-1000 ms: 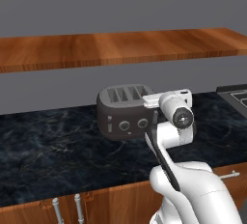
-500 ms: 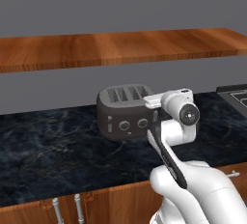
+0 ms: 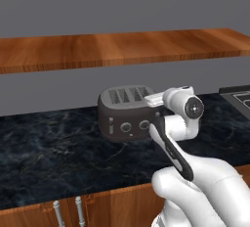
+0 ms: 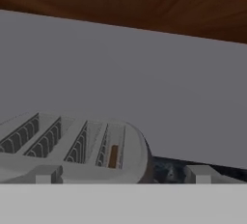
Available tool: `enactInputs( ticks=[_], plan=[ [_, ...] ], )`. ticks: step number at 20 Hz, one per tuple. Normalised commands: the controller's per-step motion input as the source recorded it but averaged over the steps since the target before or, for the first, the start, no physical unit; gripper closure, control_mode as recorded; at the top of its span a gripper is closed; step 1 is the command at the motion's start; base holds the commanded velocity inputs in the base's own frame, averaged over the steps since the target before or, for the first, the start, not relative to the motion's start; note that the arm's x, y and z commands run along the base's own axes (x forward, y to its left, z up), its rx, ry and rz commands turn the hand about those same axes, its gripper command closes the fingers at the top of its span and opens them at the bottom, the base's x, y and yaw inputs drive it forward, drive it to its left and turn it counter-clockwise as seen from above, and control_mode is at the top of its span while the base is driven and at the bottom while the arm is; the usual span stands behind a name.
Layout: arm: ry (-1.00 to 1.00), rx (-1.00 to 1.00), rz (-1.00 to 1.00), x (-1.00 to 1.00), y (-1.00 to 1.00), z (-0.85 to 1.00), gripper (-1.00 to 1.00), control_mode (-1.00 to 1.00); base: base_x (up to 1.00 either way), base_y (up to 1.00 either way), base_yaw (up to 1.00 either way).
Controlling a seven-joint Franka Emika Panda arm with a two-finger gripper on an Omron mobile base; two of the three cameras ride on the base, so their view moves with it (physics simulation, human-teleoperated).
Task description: Start the toaster. Once the lever pops up, take the bread to the plate on the dining counter.
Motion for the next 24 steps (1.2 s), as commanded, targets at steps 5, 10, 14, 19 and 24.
enactInputs(
  ticks=[5, 10, 14, 19, 24],
  plan=[
    [0.05, 0.03, 0.01, 0.01, 0.13, 0.00, -1.00, -1.00, 0.00, 0.00, 0.00],
    [0.02, 0.15, 0.00, 0.00, 0.04, 0.00, -1.00, -1.00, 0.00, 0.00, 0.00],
    [0.00, 0.16, 0.00, 0.00, 0.00, 0.00, -1.00, -1.00, 0.00, 0.00, 0.00],
    [-0.01, 0.01, 0.00, 0.09, 0.00, -0.06, -1.00, -1.00, 0.00, 0.00, 0.00],
    [-0.04, 0.00, 0.00, 0.18, 0.00, -0.07, -1.00, -1.00, 0.00, 0.00, 0.00]
  ],
)
